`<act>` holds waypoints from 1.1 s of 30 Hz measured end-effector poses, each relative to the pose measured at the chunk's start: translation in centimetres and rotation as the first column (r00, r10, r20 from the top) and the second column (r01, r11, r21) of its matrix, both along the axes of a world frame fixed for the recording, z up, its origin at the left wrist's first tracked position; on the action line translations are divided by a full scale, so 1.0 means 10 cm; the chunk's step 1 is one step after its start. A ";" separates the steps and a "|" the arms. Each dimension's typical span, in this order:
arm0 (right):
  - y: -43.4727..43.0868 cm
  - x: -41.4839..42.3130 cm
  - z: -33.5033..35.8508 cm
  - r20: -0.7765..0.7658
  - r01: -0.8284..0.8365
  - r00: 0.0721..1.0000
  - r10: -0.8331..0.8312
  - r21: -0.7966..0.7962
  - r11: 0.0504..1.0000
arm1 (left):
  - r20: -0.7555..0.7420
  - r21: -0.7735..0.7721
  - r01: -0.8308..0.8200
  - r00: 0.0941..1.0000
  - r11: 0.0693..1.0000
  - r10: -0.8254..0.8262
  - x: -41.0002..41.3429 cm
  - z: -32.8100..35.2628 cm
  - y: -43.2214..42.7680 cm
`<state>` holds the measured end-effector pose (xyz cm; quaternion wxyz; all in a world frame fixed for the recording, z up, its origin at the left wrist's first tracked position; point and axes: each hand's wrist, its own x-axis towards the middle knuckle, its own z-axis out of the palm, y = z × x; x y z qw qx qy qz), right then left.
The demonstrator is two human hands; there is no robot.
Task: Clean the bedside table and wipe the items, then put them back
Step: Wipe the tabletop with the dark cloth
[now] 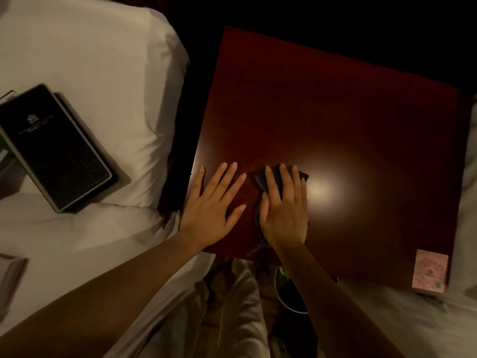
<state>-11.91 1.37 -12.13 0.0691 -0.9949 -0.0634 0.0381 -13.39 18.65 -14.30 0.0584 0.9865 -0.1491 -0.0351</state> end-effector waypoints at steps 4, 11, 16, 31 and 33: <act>0.08 0.47 0.00 0.058 -0.085 0.995 0.080 0.084 0.993 | 0.004 -0.003 0.003 1.000 1.000 -0.003 -0.01 -0.01 0.00; 0.26 1.23 0.03 0.062 -0.188 0.981 0.181 0.133 0.973 | 0.001 -0.008 -0.001 1.000 1.000 0.001 -0.01 -0.01 0.00; 0.38 1.71 0.05 0.057 -0.246 0.969 0.241 0.135 0.960 | -0.011 -0.023 -0.003 1.000 1.000 0.003 0.00 0.00 -0.01; 0.54 2.49 0.05 0.027 -0.379 0.925 0.378 0.120 0.918 | -0.016 -0.037 -0.019 1.000 0.999 0.019 -0.02 -0.05 -0.01; 0.55 2.44 0.04 0.034 -0.381 0.924 0.380 0.127 0.916 | -0.031 -0.034 -0.020 0.999 0.999 0.019 -0.02 -0.05 -0.01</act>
